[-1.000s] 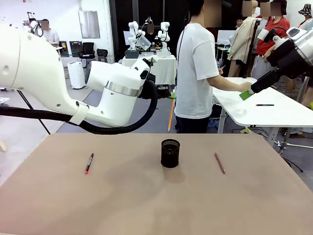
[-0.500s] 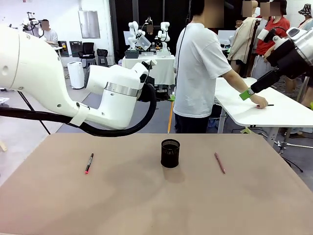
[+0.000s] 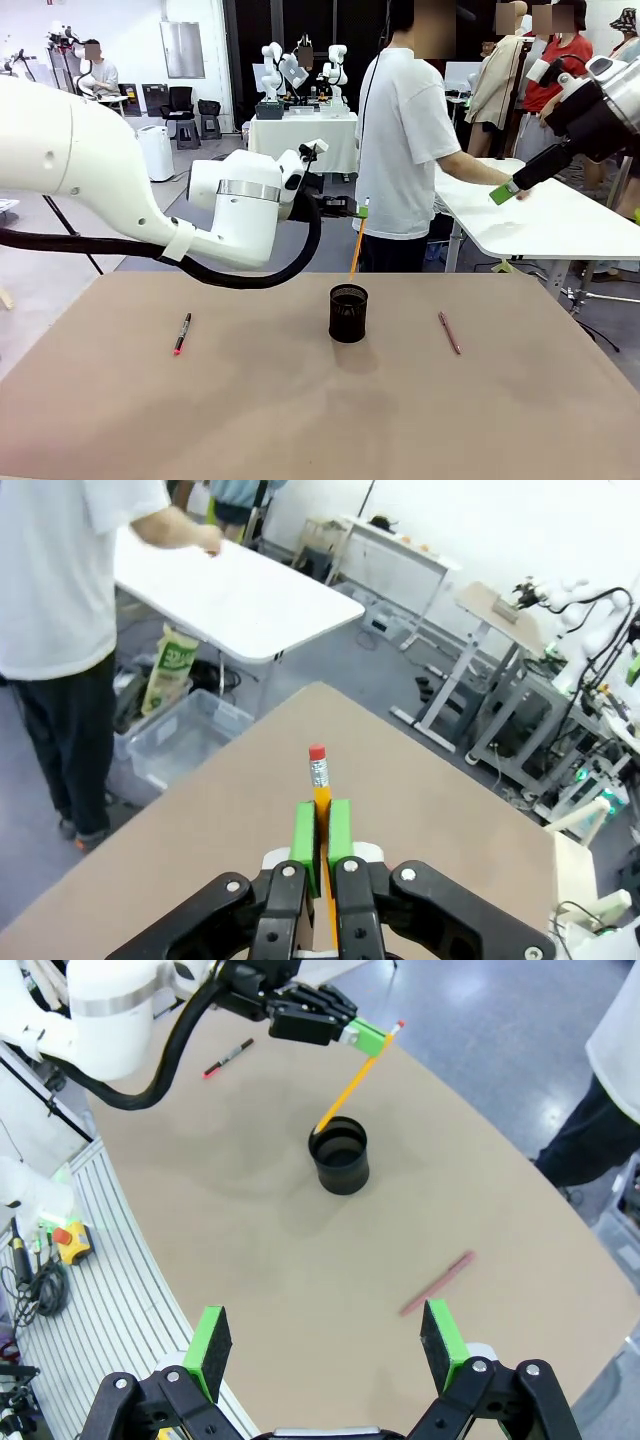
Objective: Place the pens into the pen holder.
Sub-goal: Pick up a writing instrument from the table and place it into the Pen holder.
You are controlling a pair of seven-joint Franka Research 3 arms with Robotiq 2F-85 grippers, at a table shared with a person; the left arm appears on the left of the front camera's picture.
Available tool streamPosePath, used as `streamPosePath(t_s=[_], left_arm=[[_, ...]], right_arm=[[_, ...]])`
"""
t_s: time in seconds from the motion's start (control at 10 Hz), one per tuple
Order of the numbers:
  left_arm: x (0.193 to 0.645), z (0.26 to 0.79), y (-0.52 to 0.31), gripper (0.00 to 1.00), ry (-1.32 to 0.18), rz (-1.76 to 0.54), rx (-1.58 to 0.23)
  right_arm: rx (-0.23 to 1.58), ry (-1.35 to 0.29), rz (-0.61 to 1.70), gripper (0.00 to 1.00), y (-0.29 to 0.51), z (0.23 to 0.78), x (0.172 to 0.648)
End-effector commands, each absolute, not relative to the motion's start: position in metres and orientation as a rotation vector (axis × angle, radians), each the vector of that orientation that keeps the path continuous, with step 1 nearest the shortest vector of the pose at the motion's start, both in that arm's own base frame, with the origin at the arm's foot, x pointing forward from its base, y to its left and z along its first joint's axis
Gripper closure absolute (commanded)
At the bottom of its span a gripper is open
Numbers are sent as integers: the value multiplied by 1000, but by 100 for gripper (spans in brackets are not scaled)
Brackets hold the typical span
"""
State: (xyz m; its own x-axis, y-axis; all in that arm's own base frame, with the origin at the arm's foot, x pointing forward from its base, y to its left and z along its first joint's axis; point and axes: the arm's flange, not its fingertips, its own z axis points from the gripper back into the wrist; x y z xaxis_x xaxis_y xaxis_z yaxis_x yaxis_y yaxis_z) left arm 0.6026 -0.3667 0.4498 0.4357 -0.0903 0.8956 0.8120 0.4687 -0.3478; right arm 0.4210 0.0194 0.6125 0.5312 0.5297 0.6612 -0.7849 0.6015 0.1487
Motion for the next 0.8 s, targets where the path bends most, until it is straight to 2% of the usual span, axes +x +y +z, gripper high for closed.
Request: streamPosePath(t_s=[0.0, 0.7], left_arm=[[595, 433, -358, 100, -1035, -728, -983], [597, 377, -352, 100, -1012, -756, -964]], right_arm=[[485, -621, 822, 0, 20, 613, 421], [485, -621, 822, 0, 20, 613, 421]])
